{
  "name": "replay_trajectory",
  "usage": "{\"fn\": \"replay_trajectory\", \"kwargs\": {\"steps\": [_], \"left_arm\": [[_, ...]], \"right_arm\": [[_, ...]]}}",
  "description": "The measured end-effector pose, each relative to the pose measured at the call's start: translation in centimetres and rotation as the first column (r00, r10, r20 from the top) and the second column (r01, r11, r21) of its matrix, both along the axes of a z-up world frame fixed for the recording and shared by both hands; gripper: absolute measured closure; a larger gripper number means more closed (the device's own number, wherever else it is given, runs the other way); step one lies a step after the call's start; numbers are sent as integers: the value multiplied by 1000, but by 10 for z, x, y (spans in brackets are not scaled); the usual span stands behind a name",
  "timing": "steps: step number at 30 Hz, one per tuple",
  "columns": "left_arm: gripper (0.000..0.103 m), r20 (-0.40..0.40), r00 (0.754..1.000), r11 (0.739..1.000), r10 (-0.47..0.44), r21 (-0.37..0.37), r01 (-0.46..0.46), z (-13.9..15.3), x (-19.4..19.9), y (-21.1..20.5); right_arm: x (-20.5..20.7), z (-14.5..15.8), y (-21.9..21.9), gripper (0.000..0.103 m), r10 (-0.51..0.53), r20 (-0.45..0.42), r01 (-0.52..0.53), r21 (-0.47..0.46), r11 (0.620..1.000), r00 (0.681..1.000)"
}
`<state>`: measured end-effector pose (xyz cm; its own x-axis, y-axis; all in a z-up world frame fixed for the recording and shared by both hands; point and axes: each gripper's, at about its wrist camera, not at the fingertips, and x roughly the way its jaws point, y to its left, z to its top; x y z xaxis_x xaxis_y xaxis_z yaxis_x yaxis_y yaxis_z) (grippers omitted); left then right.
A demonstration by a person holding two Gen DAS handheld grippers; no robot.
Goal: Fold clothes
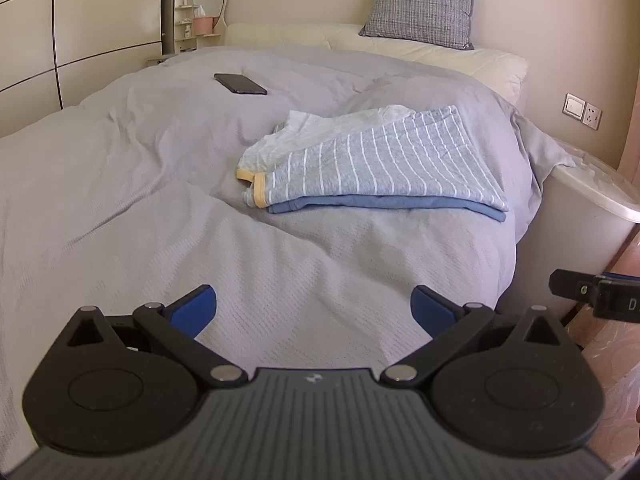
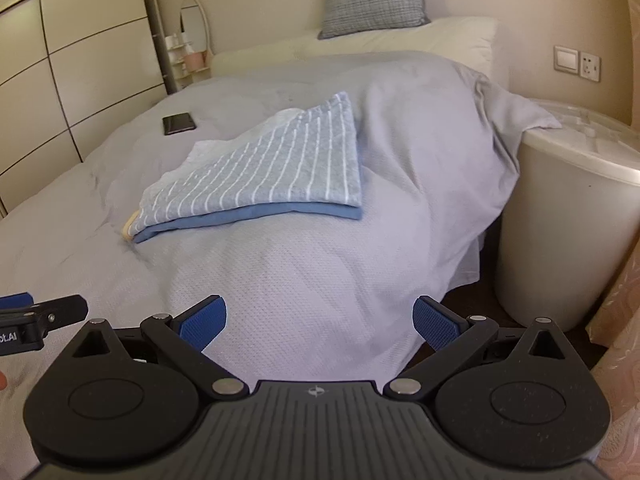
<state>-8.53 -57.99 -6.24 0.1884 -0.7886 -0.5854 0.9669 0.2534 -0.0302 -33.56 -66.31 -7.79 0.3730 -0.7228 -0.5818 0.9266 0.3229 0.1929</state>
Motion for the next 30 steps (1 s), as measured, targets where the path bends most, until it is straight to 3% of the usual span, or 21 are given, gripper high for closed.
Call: {"fn": "replay_trajectory", "kwargs": {"steps": [16, 30], "left_arm": [[1, 14, 999, 999, 34, 18, -35, 0, -3, 3], [1, 100, 994, 999, 46, 11, -47, 8, -11, 5]], "right_arm": [[-6, 3, 0, 1, -16, 15, 15, 24, 1000, 1000], [-4, 6, 4, 1, -10, 16, 9, 26, 1000, 1000]]}}
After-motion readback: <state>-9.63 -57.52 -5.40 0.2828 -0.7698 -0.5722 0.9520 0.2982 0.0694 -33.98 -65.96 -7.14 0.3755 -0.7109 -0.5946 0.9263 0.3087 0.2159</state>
